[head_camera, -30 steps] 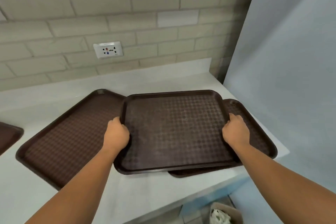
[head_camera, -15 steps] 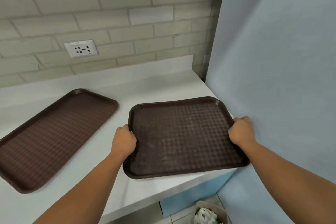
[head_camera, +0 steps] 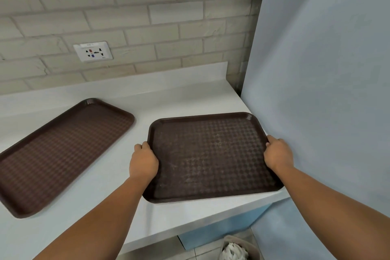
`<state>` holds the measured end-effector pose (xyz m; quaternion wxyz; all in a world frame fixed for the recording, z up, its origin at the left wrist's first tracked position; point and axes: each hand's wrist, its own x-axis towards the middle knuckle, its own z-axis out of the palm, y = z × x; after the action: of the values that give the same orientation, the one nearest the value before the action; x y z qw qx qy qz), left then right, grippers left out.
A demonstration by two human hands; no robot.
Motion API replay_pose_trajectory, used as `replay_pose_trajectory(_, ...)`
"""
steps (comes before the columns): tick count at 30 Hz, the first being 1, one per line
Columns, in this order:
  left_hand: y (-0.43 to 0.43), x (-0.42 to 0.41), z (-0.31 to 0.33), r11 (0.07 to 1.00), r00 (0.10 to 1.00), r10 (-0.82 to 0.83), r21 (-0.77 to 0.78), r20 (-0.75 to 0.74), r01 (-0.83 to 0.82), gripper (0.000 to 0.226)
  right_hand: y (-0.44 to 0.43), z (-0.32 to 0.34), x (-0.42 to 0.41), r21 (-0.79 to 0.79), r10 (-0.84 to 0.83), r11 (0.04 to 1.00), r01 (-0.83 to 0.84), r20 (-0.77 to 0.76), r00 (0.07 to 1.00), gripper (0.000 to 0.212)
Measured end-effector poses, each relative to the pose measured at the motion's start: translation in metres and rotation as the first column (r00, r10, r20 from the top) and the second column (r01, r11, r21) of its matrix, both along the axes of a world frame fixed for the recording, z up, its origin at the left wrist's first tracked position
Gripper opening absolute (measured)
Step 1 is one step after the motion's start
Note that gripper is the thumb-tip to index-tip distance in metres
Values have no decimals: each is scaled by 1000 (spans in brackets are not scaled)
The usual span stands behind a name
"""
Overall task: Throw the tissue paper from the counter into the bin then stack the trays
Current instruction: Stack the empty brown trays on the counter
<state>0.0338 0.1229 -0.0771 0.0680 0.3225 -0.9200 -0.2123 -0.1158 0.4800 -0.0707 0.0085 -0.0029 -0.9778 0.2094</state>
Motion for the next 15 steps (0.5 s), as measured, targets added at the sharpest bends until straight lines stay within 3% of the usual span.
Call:
replay_pose_trajectory(11,-13,-6,3,998,996,-63,27,67,61,28,-5,-5,2,-93,-50,994,48,-13,999,32)
replay_pose_trajectory(15,-33,3,13,999,998,-47,-25,39,48,45,-28,8,12,-1,-76,997,77,-208,975,39)
